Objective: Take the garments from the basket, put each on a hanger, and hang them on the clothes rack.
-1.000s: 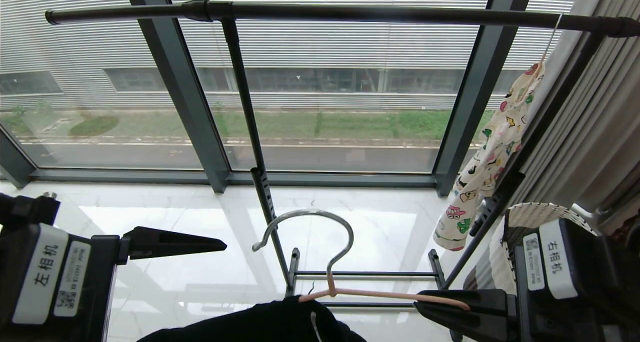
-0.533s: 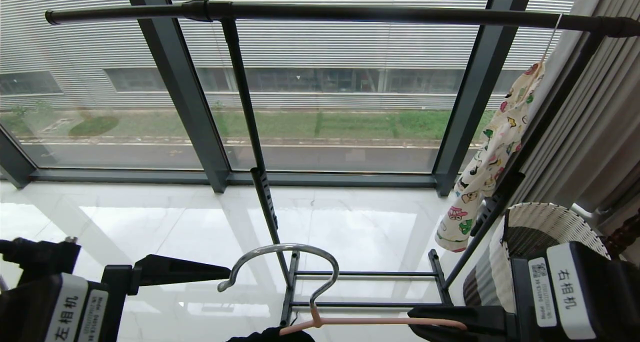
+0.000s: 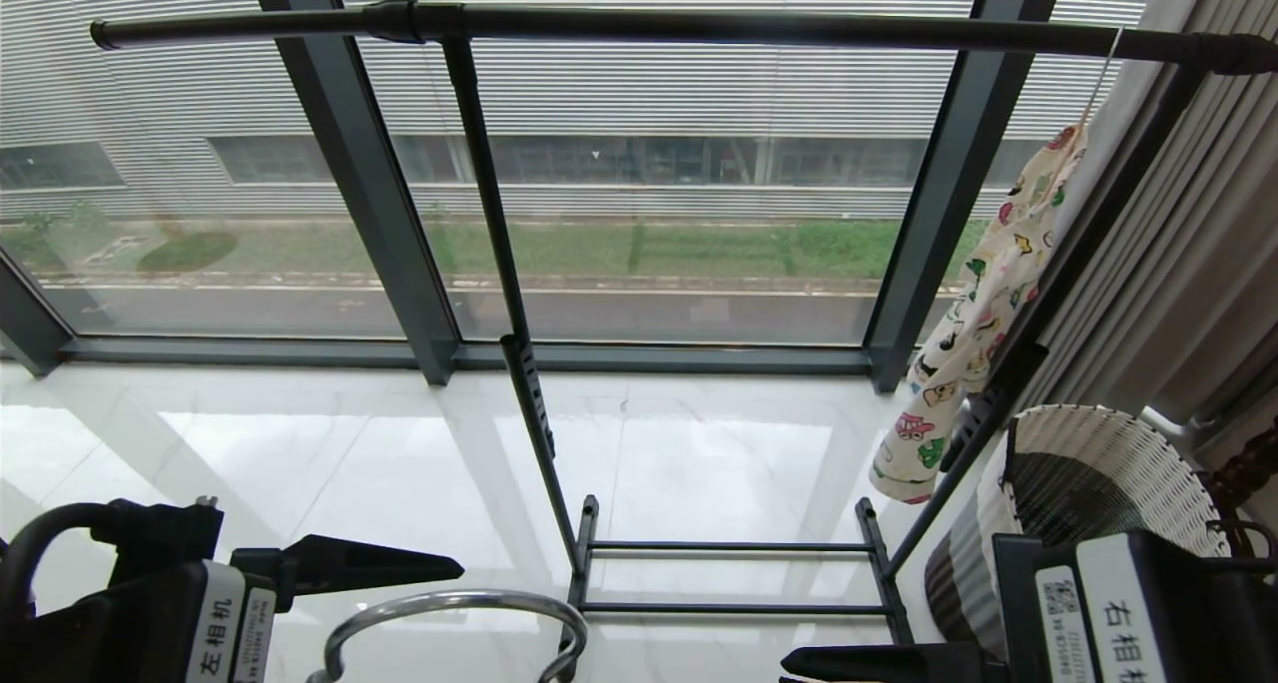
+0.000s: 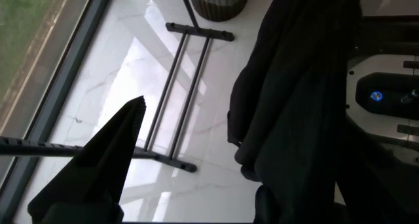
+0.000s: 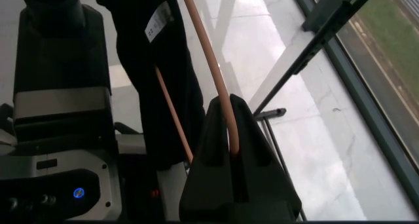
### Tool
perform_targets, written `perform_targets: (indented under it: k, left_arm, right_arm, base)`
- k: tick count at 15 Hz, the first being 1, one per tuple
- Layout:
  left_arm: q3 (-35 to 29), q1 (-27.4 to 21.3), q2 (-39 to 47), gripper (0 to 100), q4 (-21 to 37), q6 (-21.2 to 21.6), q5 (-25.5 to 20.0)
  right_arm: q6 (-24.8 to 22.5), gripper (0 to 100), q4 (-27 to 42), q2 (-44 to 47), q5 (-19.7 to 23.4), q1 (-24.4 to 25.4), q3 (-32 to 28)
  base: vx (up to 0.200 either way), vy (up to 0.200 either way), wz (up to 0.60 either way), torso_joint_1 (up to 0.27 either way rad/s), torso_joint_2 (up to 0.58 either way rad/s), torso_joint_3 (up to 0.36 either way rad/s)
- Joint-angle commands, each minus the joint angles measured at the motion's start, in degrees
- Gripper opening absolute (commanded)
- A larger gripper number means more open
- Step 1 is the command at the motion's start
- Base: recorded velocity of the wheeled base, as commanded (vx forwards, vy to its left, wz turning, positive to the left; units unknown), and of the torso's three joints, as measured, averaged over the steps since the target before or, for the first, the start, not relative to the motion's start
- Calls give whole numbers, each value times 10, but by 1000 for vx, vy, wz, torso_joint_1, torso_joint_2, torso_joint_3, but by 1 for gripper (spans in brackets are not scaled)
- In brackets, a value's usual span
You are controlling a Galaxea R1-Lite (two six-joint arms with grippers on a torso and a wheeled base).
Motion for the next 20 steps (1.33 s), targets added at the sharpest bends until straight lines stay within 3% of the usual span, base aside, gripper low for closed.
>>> perform_targets:
  k: [1,9,10,13,16,18,20]
  left_arm:
    - [1,0,4,0,1,1,5]
    - [8,0,0,0,1,-1,16]
    - [8,0,0,0,0,-2,16]
    - [9,0,-2,0,0,-26,19]
    - [28,12,-3,0,-1,-24,71]
    - [33,60,7,0,-9,-26,103]
    - [28,107,26,0,-87,-34,92]
  right_arm:
    - [0,0,-1,18,0,2,-14]
    - [0,0,-27,36,-19,9,-18]
    - [0,100,-27,38,-37,11,-17]
    - [3,100,-28,35,-86,5,-15]
    - [3,100,-27,22,-108,-10,-10]
    - [1,100,-27,20,-108,-9,-2]
    - [1,100,-29,21,-107,-4,25]
  base:
    - [0,0,0,0,0,0]
    - [0,0,0,0,0,0]
    - [0,0,0,0,0,0]
    - [0,0,0,0,0,0]
    - [0,0,0,0,0,0]
    - [0,0,0,0,0,0]
    - [0,0,0,0,0,0]
